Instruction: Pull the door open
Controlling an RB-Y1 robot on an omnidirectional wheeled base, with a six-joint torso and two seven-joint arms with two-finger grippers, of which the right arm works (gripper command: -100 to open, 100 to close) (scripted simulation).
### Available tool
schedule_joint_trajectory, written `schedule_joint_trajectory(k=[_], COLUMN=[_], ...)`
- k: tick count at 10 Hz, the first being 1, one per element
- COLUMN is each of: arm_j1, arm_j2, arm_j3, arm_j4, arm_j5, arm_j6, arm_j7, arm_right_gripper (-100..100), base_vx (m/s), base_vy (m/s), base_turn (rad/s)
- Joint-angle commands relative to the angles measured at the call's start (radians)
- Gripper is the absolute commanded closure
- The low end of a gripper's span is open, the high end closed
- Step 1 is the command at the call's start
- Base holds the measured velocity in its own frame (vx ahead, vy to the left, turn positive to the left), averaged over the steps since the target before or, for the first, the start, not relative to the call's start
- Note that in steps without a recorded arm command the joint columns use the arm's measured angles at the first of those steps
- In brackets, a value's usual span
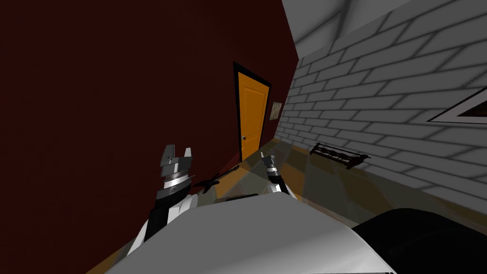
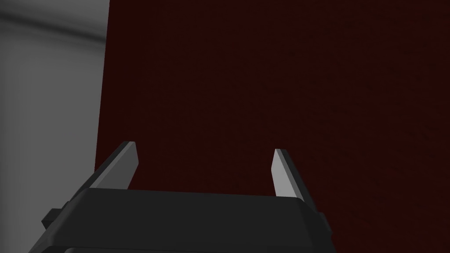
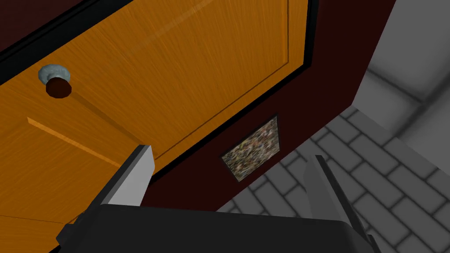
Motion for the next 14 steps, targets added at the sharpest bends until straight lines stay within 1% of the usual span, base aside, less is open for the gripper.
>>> schedule_joint_trajectory(k=[1, 14], arm_j1=[-0.011, -0.080], arm_j2=[-0.011, -0.062], arm_j3=[0.008, 0.065], arm_j4=[0.035, 0.251], arm_j5=[-0.016, -0.115], arm_j6=[-0.008, -0.055], arm_j7=[-0.039, -0.264], arm_right_gripper=[-100, -100], base_vx=[0.119, 0.089], base_vy=[-0.056, -0.049], base_turn=[0.162, 0.124])
